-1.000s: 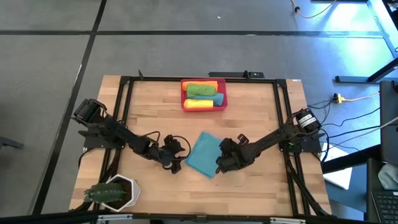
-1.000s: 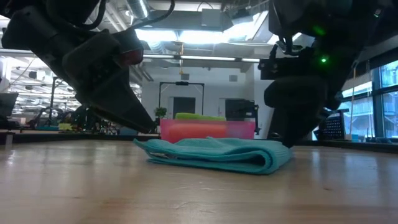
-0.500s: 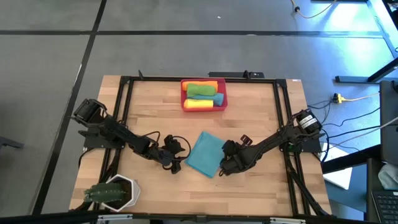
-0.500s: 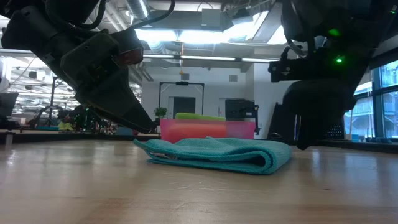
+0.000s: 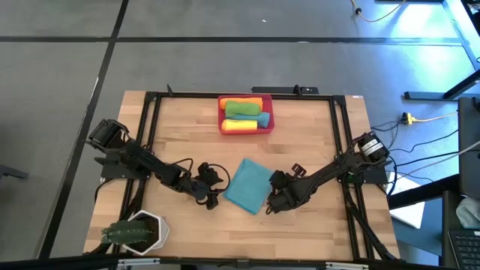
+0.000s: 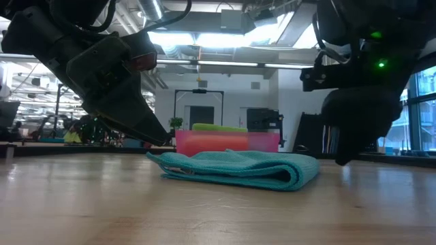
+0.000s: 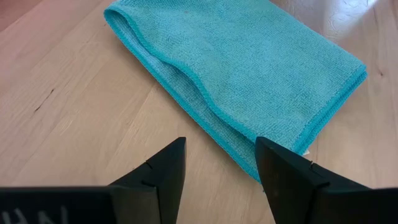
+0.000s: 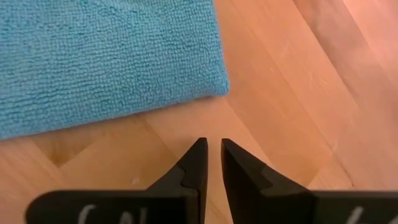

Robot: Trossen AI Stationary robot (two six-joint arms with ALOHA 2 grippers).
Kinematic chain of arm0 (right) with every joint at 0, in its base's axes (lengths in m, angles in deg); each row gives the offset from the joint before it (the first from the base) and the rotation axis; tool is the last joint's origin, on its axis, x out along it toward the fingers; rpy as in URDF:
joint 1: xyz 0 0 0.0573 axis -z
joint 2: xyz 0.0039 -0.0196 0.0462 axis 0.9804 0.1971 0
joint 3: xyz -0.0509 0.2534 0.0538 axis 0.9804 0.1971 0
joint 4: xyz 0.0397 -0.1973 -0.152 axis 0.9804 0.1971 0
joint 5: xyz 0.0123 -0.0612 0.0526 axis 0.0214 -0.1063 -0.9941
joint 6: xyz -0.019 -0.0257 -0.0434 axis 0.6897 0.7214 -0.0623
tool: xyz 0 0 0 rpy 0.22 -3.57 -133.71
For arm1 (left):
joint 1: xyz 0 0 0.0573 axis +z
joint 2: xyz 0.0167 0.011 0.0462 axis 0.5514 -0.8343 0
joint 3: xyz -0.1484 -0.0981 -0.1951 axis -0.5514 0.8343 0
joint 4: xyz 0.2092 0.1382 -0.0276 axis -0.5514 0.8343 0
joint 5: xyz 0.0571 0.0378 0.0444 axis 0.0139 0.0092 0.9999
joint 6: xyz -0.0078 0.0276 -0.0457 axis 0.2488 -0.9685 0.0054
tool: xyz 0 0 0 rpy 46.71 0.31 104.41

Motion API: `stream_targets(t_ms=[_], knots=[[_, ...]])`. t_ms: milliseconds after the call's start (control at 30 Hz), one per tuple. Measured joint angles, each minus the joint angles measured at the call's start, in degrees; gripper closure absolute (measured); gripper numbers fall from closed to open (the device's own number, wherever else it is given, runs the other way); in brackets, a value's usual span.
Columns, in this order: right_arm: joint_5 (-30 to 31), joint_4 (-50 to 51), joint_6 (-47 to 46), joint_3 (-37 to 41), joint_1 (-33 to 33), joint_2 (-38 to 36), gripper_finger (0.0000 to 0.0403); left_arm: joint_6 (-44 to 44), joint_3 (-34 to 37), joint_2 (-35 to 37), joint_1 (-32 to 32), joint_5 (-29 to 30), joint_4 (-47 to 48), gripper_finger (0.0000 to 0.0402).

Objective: Roll microfiber towels into tight, uniform cylinder then place into a basket
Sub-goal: Roll the blue microfiber cloth

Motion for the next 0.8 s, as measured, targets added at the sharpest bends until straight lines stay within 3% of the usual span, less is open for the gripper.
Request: stream_targets(t_ms=[267,467,667,800], knots=[[0.3,8.5,-2.6,-4.3,-1.5,0.0,0.0354,0.0,0.0,0.0,0.0,-0.8,0.0,0.0219],[5.6,13.2,-2.6,-10.3,-4.7,0.0,0.0354,0.1,0.0,0.0,0.0,-1.3,0.0,0.0219],[8.6,11.3,4.1,-15.7,-7.2,0.0,0.0354,0.1,0.0,0.0,0.0,-1.3,0.0,0.0219],[8.7,4.7,9.7,-16.8,-7.8,0.0,0.0354,0.0,0.0,0.0,0.0,-1.3,-0.6,0.0219]])
